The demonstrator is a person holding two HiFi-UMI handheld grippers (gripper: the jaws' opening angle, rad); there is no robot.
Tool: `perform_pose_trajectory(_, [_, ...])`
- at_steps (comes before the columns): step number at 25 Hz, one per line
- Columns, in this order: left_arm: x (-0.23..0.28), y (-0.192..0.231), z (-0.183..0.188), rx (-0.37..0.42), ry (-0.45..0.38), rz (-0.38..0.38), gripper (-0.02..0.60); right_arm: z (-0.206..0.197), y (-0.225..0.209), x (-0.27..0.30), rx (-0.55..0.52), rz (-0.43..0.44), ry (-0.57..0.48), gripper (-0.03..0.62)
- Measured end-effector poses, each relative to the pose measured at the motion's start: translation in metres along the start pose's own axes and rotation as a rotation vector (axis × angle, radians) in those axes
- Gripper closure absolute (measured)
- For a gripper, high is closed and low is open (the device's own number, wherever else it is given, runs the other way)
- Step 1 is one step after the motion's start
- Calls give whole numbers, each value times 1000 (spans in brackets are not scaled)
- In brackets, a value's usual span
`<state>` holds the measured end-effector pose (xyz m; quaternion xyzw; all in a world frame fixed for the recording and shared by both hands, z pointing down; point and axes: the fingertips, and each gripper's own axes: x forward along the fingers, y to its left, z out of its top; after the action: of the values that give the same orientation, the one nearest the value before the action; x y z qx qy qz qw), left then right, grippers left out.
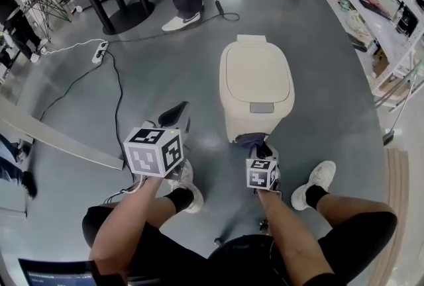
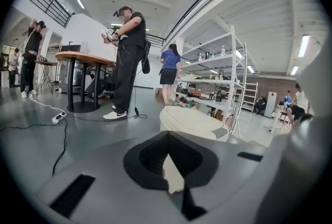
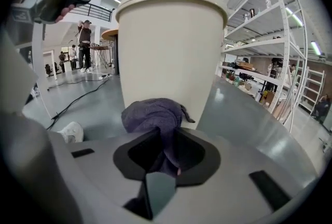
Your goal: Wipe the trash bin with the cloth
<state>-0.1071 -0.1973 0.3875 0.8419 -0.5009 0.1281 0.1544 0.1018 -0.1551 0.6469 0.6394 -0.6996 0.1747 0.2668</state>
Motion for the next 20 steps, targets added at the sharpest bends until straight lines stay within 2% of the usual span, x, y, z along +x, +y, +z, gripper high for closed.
perform_pose_trajectory(6, [3,-7,-7,10,19,-5,584,-17,-46,8,25,-80,44,516])
perform_pose_trajectory(10, [11,-5,-14,43,44,4,584,-30,-57,9,62,-115,60,516])
perform_pose_trajectory(14, [13,-6,-17,42,54,5,584,-41,-32,4,30,-70,69,516])
perform_pose_trajectory(20, [12,-5,-18,39,52,7,584,-60,42,15,-14,39,107,517])
